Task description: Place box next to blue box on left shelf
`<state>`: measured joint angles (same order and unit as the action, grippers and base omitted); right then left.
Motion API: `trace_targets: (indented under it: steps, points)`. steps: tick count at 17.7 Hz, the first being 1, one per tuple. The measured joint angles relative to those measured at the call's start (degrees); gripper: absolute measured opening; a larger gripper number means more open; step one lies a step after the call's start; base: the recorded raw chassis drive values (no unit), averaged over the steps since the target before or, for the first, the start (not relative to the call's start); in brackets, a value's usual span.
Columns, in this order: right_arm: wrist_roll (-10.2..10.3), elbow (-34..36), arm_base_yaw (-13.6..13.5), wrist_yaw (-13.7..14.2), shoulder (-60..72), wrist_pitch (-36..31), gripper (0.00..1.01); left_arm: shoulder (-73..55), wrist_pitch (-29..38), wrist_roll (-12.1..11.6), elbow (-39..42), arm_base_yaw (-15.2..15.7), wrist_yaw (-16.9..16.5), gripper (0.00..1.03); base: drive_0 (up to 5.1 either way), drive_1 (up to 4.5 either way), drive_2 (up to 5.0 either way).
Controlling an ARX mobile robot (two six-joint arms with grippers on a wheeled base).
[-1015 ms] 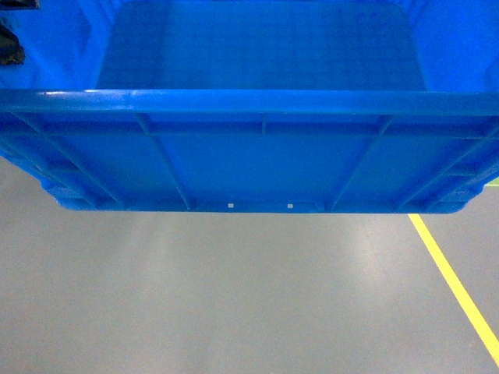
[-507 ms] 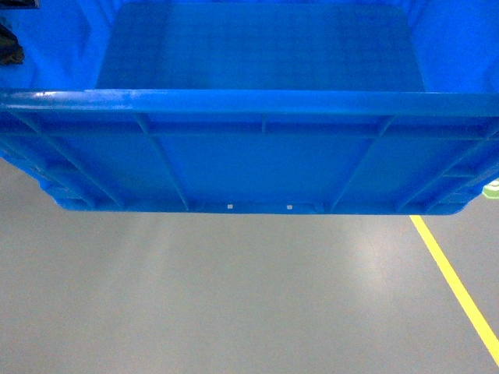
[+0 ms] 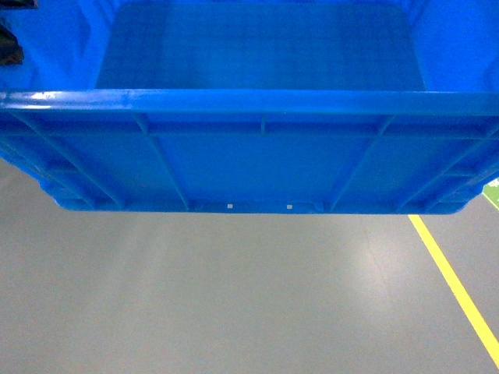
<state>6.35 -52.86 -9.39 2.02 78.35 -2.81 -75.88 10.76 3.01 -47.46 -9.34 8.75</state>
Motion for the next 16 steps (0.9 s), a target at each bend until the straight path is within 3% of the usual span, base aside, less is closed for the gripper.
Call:
trace_targets:
  steps: [16]
  points:
    - [0.0,0.0,0.0,0.0,0.0,-0.1,0.07,0.0,0.0,0.0,0.0,0.0,0.1,0.06,0.2,4.41,-4.1]
